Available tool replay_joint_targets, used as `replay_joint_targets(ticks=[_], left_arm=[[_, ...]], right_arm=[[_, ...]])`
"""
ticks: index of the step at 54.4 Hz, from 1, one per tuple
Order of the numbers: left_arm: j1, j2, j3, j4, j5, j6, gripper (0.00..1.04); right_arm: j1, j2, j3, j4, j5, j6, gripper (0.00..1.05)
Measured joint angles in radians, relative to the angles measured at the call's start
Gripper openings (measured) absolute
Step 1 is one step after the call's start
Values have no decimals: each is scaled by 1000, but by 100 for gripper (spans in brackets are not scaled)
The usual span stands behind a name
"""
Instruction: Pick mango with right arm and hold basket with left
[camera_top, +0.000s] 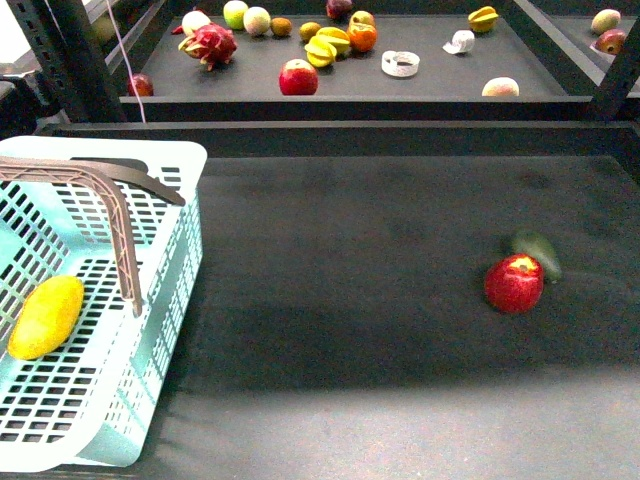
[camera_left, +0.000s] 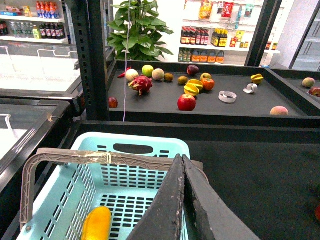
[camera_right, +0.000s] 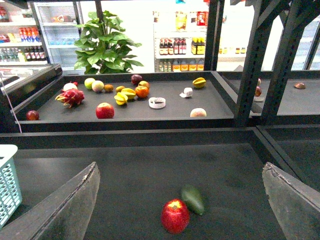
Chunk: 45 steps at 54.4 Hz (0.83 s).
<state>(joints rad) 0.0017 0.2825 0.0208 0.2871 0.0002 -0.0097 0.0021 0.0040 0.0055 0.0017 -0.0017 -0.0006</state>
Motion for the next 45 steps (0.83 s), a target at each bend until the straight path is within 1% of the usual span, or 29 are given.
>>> replay_joint_targets(ticks=[19, 23, 25, 45], left_arm=[[0, -108, 0, -108, 0, 2, 2], [0, -208, 0, -241, 1, 2, 2], [0, -251, 0, -275, 0, 2, 2], [0, -278, 0, -285, 0, 2, 2]], right_arm=[[0, 0, 0, 0, 0, 0, 97], [0, 0, 0, 0, 0, 0, 97], [0, 0, 0, 0, 0, 0, 97], [0, 0, 0, 0, 0, 0, 97]])
